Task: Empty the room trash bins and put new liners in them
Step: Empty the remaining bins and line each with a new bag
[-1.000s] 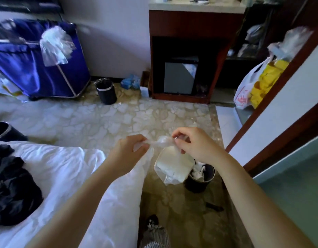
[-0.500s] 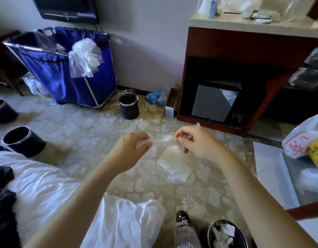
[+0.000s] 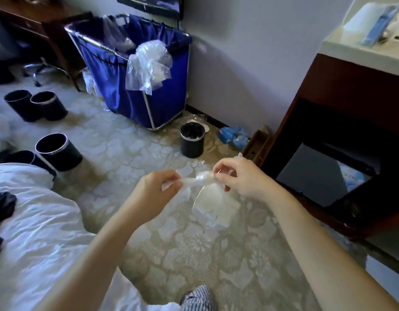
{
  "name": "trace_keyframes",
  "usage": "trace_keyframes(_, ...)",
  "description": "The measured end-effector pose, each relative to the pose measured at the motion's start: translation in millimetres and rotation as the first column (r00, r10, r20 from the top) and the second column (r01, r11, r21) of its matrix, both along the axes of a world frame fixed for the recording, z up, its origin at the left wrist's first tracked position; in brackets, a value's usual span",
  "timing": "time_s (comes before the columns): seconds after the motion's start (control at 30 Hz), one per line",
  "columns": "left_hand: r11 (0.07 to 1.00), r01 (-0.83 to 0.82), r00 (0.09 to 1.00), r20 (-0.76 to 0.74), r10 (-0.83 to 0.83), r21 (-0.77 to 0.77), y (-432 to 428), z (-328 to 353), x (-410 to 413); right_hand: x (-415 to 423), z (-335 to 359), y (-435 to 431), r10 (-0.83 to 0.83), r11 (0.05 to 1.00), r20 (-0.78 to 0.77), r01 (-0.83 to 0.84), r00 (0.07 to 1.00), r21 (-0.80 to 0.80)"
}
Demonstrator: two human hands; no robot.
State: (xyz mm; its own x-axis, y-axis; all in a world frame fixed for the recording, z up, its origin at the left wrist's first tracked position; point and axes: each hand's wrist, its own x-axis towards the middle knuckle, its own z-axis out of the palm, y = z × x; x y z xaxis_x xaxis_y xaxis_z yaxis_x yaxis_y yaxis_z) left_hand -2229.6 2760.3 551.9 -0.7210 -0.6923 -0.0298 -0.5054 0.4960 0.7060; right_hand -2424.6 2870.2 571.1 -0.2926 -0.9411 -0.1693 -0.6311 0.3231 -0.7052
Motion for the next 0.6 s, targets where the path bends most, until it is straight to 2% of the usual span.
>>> trace_keyframes(0.33, 0.993, -0.118, 0.993, -0.019, 0.118, -0.023, -185, -4, -84, -95, -3, -203, 0.117, 0.993, 0.013, -0.117, 0.993, -0.005)
trace_keyframes(0.5, 0.992, -0.097, 0.995, -0.019, 0.096, -0.081, -305, 17, -133, -143, 9, -327, 0.133, 0.991, 0.018, -0.132, 0.991, -0.033)
trace_keyframes(0.6, 0.989, -0.107, 0.994, -0.048, 0.102, -0.104, -371, 28, -162, -172, 17, -391, 0.126, 0.99, -0.03, -0.127, 0.992, -0.066)
